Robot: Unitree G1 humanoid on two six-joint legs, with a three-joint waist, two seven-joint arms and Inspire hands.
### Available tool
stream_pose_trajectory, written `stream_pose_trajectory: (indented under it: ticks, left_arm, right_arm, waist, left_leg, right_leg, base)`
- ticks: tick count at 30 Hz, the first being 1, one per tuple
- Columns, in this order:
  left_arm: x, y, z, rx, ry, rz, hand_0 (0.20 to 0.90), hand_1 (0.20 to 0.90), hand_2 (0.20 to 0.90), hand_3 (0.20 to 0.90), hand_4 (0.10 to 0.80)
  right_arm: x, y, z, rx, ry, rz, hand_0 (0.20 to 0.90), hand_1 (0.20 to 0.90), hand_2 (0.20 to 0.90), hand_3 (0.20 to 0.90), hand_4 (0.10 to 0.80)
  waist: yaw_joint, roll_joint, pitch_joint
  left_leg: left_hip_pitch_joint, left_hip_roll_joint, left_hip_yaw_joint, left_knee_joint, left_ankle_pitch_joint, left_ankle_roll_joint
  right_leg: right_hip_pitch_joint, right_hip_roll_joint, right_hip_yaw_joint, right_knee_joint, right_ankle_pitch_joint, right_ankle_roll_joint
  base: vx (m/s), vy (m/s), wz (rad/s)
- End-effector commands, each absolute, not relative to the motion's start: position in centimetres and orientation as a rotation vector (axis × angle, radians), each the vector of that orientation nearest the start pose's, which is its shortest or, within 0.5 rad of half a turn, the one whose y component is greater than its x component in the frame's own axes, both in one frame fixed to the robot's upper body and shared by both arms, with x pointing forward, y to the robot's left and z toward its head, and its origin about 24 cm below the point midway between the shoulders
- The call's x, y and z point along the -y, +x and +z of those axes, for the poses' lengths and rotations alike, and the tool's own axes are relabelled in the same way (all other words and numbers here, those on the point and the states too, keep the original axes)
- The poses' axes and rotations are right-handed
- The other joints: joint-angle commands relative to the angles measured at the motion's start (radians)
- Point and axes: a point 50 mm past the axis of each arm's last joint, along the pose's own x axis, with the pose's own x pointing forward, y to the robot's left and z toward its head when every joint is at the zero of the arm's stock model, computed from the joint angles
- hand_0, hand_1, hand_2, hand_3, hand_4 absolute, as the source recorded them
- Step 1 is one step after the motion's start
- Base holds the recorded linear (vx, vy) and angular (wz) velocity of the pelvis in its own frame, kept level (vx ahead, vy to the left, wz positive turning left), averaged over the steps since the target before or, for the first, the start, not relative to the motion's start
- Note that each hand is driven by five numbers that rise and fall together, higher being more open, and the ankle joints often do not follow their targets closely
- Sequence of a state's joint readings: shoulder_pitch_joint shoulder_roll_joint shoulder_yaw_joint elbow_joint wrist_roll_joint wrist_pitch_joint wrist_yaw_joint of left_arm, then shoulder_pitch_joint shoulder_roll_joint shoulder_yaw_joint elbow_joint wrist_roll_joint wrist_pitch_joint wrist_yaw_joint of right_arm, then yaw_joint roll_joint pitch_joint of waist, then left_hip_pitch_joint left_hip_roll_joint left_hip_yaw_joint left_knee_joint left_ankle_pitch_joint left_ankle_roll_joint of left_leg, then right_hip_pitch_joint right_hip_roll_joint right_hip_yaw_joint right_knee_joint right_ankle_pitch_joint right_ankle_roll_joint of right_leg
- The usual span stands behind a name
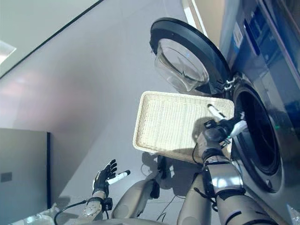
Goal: Pick up the clothes and place them into the washing machine
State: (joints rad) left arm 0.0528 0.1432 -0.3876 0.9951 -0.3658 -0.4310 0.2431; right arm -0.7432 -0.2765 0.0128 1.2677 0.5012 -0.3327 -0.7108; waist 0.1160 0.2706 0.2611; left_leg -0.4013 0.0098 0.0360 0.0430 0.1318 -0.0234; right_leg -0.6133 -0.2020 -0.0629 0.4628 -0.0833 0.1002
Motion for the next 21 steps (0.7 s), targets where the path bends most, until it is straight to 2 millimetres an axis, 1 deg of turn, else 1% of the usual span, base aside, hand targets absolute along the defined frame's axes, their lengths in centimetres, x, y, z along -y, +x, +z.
stream_pose_trajectory:
  ticks: [1, 3, 4, 5, 6, 7, 9, 11, 12, 14, 16, 18, 19, 20, 21]
  left_arm:
    - [-20.2, 14.5, -12.8, -0.638, 0.083, 0.297, 0.900, 0.900, 0.900, 0.900, 0.800]
    - [-20.6, 13.9, -13.2, -0.671, 0.090, 0.316, 0.900, 0.900, 0.900, 0.900, 0.800]
    - [-20.6, 14.0, -13.2, -0.670, 0.090, 0.316, 0.900, 0.900, 0.900, 0.900, 0.800]
    - [-20.9, 13.5, -13.4, -0.695, 0.089, 0.330, 0.900, 0.900, 0.900, 0.900, 0.800]
    - [-21.4, 13.0, -13.7, -0.730, 0.094, 0.350, 0.900, 0.900, 0.900, 0.900, 0.800]
    - [-21.7, 12.6, -14.0, -0.762, 0.094, 0.367, 0.900, 0.900, 0.900, 0.900, 0.800]
    - [-21.8, 11.8, -14.5, -0.810, 0.106, 0.360, 0.900, 0.900, 0.900, 0.900, 0.800]
    - [-22.2, 11.3, -14.7, -0.837, 0.121, 0.359, 0.900, 0.900, 0.900, 0.900, 0.800]
    - [-22.3, 11.0, -14.8, -0.853, 0.117, 0.355, 0.900, 0.900, 0.900, 0.900, 0.800]
    - [-22.7, 10.0, -15.2, -0.901, 0.127, 0.348, 0.900, 0.900, 0.900, 0.900, 0.800]
    - [-22.7, 9.0, -15.5, -0.943, 0.126, 0.327, 0.900, 0.900, 0.900, 0.900, 0.800]
    - [-22.8, 8.7, -15.6, -0.964, 0.158, 0.291, 0.900, 0.900, 0.900, 0.900, 0.800]
    - [-22.8, 8.7, -15.6, -0.965, 0.158, 0.291, 0.900, 0.900, 0.900, 0.900, 0.800]
    - [-22.8, 8.5, -15.7, -0.977, 0.193, 0.254, 0.900, 0.900, 0.900, 0.900, 0.800]
    - [-22.8, 8.7, -15.7, -0.978, 0.213, 0.219, 0.900, 0.900, 0.900, 0.900, 0.800]
  right_arm:
    - [24.0, 34.5, 4.5, -0.054, 0.129, -0.839, 0.900, 0.900, 0.900, 0.900, 0.800]
    - [24.1, 33.5, 2.9, -0.095, 0.126, -0.829, 0.900, 0.900, 0.900, 0.900, 0.800]
    - [24.1, 33.5, 2.9, -0.095, 0.127, -0.829, 0.900, 0.900, 0.900, 0.900, 0.800]
    - [24.3, 32.8, 2.0, -0.119, 0.123, -0.829, 0.900, 0.900, 0.900, 0.900, 0.800]
    - [24.2, 31.6, 0.2, -0.173, 0.098, -0.807, 0.900, 0.900, 0.900, 0.900, 0.800]
    - [24.6, 30.5, -1.1, -0.215, 0.084, -0.802, 0.900, 0.900, 0.900, 0.900, 0.800]
    - [24.8, 28.5, -3.4, -0.304, 0.035, -0.786, 0.900, 0.900, 0.900, 0.900, 0.800]
    - [24.8, 26.0, -5.7, -0.394, -0.039, -0.745, 0.900, 0.900, 0.900, 0.900, 0.800]
    - [25.2, 24.6, -6.8, -0.447, -0.072, -0.728, 0.900, 0.900, 0.900, 0.900, 0.800]
    - [25.0, 22.8, -8.2, -0.501, -0.118, -0.667, 0.900, 0.900, 0.900, 0.900, 0.800]
    - [25.5, 20.5, -9.6, -0.574, -0.193, -0.619, 0.900, 0.900, 0.900, 0.900, 0.800]
    - [25.5, 18.2, -10.8, -0.642, -0.235, -0.569, 0.900, 0.900, 0.900, 0.900, 0.800]
    - [25.5, 18.2, -10.8, -0.643, -0.235, -0.569, 0.900, 0.900, 0.900, 0.900, 0.800]
    - [25.1, 15.6, -12.4, -0.745, -0.235, -0.530, 0.900, 0.900, 0.900, 0.900, 0.800]
    - [25.0, 14.0, -13.3, -0.819, -0.224, -0.511, 0.900, 0.900, 0.900, 0.900, 0.800]
  waist:
    - [0.029, -0.075, -0.005]
    - [0.030, -0.105, -0.013]
    - [0.030, -0.104, -0.014]
    - [0.029, -0.123, -0.022]
    - [0.027, -0.155, -0.039]
    - [0.023, -0.174, -0.049]
    - [0.018, -0.205, -0.079]
    - [0.007, -0.236, -0.108]
    - [0.003, -0.248, -0.124]
    - [-0.010, -0.265, -0.154]
    - [-0.027, -0.277, -0.183]
    - [-0.042, -0.285, -0.217]
    - [-0.042, -0.285, -0.217]
    - [-0.052, -0.290, -0.245]
    - [-0.057, -0.293, -0.257]
  left_leg:
    - [-0.006, -0.036, -0.003, 0.051, -0.047, -0.013]
    - [0.014, -0.036, -0.011, 0.051, -0.052, -0.011]
    - [0.013, -0.036, -0.011, 0.049, -0.046, -0.011]
    - [0.030, -0.034, -0.013, 0.049, -0.056, -0.011]
    - [0.054, -0.034, -0.019, 0.042, -0.057, -0.009]
    - [0.070, -0.031, -0.020, 0.040, -0.061, -0.010]
    - [0.102, -0.028, -0.023, 0.029, -0.069, -0.011]
    - [0.137, -0.026, -0.023, 0.020, -0.077, -0.011]
    - [0.157, -0.026, -0.020, 0.015, -0.081, -0.010]
    - [0.193, -0.025, -0.015, -0.001, -0.087, -0.009]
    - [0.223, -0.027, -0.004, -0.020, -0.089, -0.008]
    - [0.253, -0.026, 0.004, -0.046, -0.086, -0.010]
    - [0.255, -0.026, 0.004, -0.048, -0.085, -0.010]
    - [0.283, -0.025, 0.009, -0.069, -0.081, -0.011]
    - [0.300, -0.026, 0.010, -0.083, -0.075, -0.012]
  right_leg:
    - [0.176, 0.045, -0.070, -0.236, 0.117, -0.038]
    - [0.212, 0.046, -0.082, -0.253, 0.120, -0.036]
    - [0.213, 0.046, -0.083, -0.259, 0.128, -0.036]
    - [0.235, 0.045, -0.088, -0.265, 0.124, -0.032]
    - [0.272, 0.046, -0.098, -0.293, 0.134, -0.028]
    - [0.294, 0.047, -0.102, -0.307, 0.137, -0.025]
    - [0.333, 0.050, -0.108, -0.340, 0.142, -0.018]
    - [0.372, 0.053, -0.112, -0.367, 0.151, -0.012]
    - [0.389, 0.055, -0.116, -0.379, 0.155, -0.008]
    - [0.421, 0.060, -0.112, -0.405, 0.162, -0.003]
    - [0.444, 0.062, -0.104, -0.427, 0.174, 0.002]
    - [0.462, 0.063, -0.100, -0.445, 0.181, 0.009]
    - [0.464, 0.064, -0.100, -0.446, 0.181, 0.009]
    - [0.484, 0.064, -0.096, -0.453, 0.182, 0.013]
    - [0.497, 0.064, -0.098, -0.453, 0.181, 0.014]
  base:
    - [0.054, -0.025, 0.27]
    - [0.055, -0.006, 0.24]
    - [0.061, 0.006, 0.15]
    - [0.079, -0.012, 0.04]
    - [0.129, -0.017, 0.03]
    - [0.143, -0.036, 0.03]
    - [0.125, -0.016, 0.04]
    - [0.109, -0.011, -0.06]
    - [0.121, -0.011, -0.07]
    - [0.106, 0.003, -0.03]
    - [0.078, 0.015, -0.04]
    - [0.051, 0.002, -0.14]
    - [0.055, -0.018, -0.06]
    - [0.048, -0.031, -0.07]
    - [0.058, -0.033, -0.13]
